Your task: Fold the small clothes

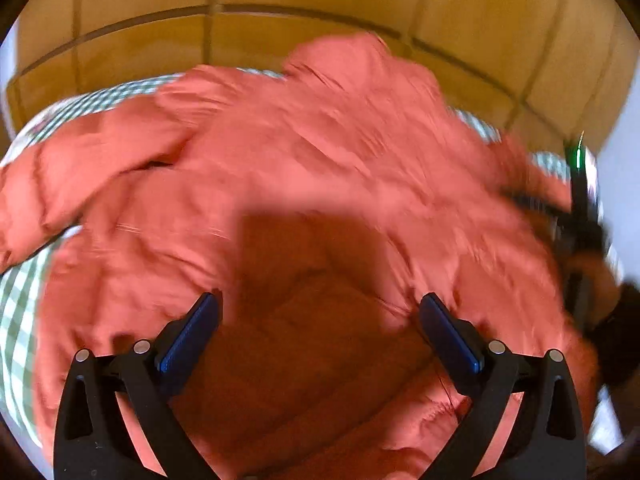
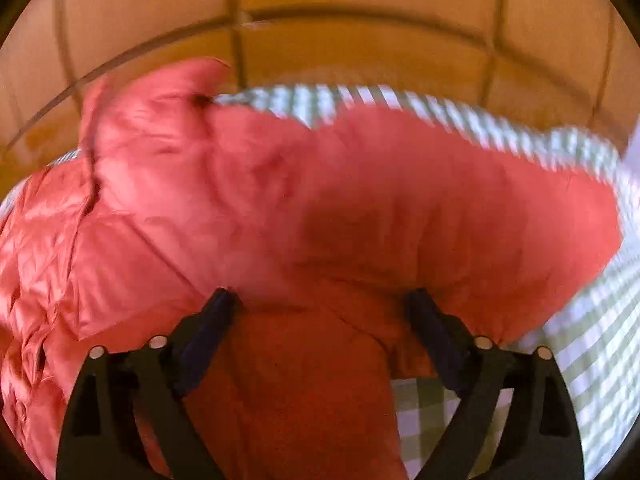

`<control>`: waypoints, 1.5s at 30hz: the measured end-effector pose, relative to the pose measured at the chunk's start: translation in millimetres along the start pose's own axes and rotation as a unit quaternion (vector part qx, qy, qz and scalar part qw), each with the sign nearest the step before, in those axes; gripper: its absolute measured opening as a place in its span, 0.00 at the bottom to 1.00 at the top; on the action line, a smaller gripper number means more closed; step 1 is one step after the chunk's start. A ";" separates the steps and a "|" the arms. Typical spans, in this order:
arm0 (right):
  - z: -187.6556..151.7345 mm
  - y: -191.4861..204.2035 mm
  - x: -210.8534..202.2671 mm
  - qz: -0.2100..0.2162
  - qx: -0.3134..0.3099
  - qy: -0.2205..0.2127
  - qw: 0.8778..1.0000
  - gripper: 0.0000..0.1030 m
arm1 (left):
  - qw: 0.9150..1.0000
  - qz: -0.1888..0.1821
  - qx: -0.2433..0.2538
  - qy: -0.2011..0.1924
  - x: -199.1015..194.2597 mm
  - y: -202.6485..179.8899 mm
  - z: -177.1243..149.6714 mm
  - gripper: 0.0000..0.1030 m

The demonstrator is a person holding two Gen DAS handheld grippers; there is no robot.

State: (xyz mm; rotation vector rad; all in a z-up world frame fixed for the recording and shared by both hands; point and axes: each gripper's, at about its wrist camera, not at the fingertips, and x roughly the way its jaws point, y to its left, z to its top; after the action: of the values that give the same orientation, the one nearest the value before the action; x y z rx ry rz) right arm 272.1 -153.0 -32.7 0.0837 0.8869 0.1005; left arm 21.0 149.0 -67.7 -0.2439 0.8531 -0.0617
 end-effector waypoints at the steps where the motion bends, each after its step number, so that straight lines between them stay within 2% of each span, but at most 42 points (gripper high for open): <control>1: -0.4 0.8 -1.5 -0.004 -0.001 -0.003 1.000 0.89 | 1.000 0.000 -0.021 -0.011 -5.1 9.6 3.0 0.96; 3: -2.5 5.6 -0.5 -0.016 -0.012 -0.005 1.000 0.94 | 0.996 0.002 -0.076 -0.034 -15.1 36.7 9.3 0.96; 5: -3.6 6.0 1.5 -0.017 -0.012 -0.003 1.000 0.96 | 0.989 0.014 -0.138 -0.058 -23.0 66.2 14.2 0.96; 7: -4.5 2.4 -0.8 -0.015 -0.008 -0.004 1.000 0.98 | 0.976 0.023 -0.200 -0.079 -32.4 95.1 13.6 0.96; 8: -5.6 1.6 -0.8 -0.015 -0.007 -0.005 1.000 0.98 | 0.964 0.030 -0.244 -0.098 -39.3 115.3 11.4 0.96; 10: -2.2 0.6 -3.5 -0.016 -0.008 -0.005 1.000 0.98 | 0.947 0.058 -0.293 -0.115 -47.5 138.9 6.4 0.96; 11: -1.6 0.5 -4.3 -0.017 -0.008 -0.005 1.000 0.98 | 0.935 0.073 -0.325 -0.123 -51.4 156.0 1.6 0.96; 13: -2.4 0.4 -5.4 -0.016 -0.008 -0.005 1.000 0.98 | 0.915 0.089 -0.372 -0.131 -55.9 180.9 -7.4 0.96; 14: -2.4 0.5 -5.1 -0.016 -0.008 -0.005 1.000 0.98 | 0.900 0.096 -0.403 -0.135 -57.2 198.2 -14.0 0.96; 15: -2.3 0.6 -4.8 -0.017 -0.008 -0.005 1.000 0.98 | 0.892 0.098 -0.419 -0.137 -58.2 208.4 -18.2 0.96; 17: -2.5 0.7 -4.5 -0.016 -0.008 -0.005 1.000 0.98 | 0.870 0.092 -0.459 -0.154 -60.9 231.9 -27.5 0.96; 19: -4.2 1.0 -7.1 -0.016 -0.008 -0.005 1.000 0.98 | 0.851 0.076 -0.487 -0.179 -66.6 248.0 -32.3 0.96; 20: -3.9 1.1 -6.6 -0.015 -0.008 -0.005 1.000 0.98 | 0.844 0.075 -0.495 -0.191 -69.5 254.0 -31.6 0.96; 22: -3.9 1.2 -6.3 -0.016 -0.008 -0.005 1.000 0.98 | 0.835 0.075 -0.503 -0.208 -71.8 264.3 -28.9 0.96; 24: -3.9 1.3 -6.2 -0.015 -0.008 -0.005 1.000 0.98 | 0.812 0.062 -0.531 -0.233 -72.1 277.1 -30.7 0.96; 26: -3.7 1.0 -5.9 -0.015 -0.008 -0.005 1.000 0.98 | 0.793 0.052 -0.549 -0.257 -72.9 285.7 -30.5 0.96; 28: -4.5 1.1 -6.4 -0.015 -0.008 -0.006 1.000 0.98 | 0.787 0.043 -0.555 -0.267 -74.5 294.3 -27.6 0.94; 30: -4.2 0.9 -6.2 -0.015 -0.008 -0.006 1.000 0.98 | 0.782 0.040 -0.560 -0.271 -74.8 305.8 -24.4 0.71; 31: -4.2 1.3 -5.9 -0.015 -0.008 -0.006 1.000 0.98 | 0.778 0.039 -0.567 -0.267 -75.9 316.0 -27.0 0.64; 33: -4.1 1.3 -5.7 -0.015 -0.008 -0.006 1.000 0.98 | 0.762 0.022 -0.590 -0.265 -76.7 330.0 -39.5 0.23; 35: -4.1 1.2 -5.6 -0.015 -0.008 -0.006 1.000 0.98 | 0.756 -0.004 -0.597 -0.269 -78.3 338.1 -44.7 0.08; 36: -4.1 1.5 -5.6 -0.015 -0.008 -0.006 1.000 0.98 | 0.759 -0.009 -0.586 -0.283 -83.9 336.7 -45.1 0.07; 37: -4.1 1.7 -5.4 -0.015 -0.008 -0.006 1.000 0.98 | 0.767 -0.003 -0.571 -0.293 -90.4 333.8 -45.0 0.07; 39: -4.2 1.7 -5.3 -0.015 -0.008 -0.006 1.000 0.98 | 0.777 0.004 -0.557 -0.295 -89.2 329.0 -40.5 0.07; 41: -4.1 1.8 -5.1 -0.015 -0.008 -0.006 1.000 0.98 | 0.779 0.008 -0.559 -0.285 -85.5 327.0 -42.7 0.07; 43: -4.1 1.6 -5.1 -0.015 -0.008 -0.006 1.000 0.98 | 0.782 0.017 -0.558 -0.277 -79.5 332.1 -34.8 0.12; 45: -4.2 1.5 -5.2 -0.015 -0.008 -0.006 1.000 0.98 | 0.786 0.028 -0.553 -0.276 -76.3 338.9 -21.7 0.29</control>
State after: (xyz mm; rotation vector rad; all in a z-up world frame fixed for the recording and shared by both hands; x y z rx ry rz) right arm 265.6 -152.0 -31.1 0.0565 0.8755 0.0795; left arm -60.3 485.3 -105.6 -1.2830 0.2067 0.5713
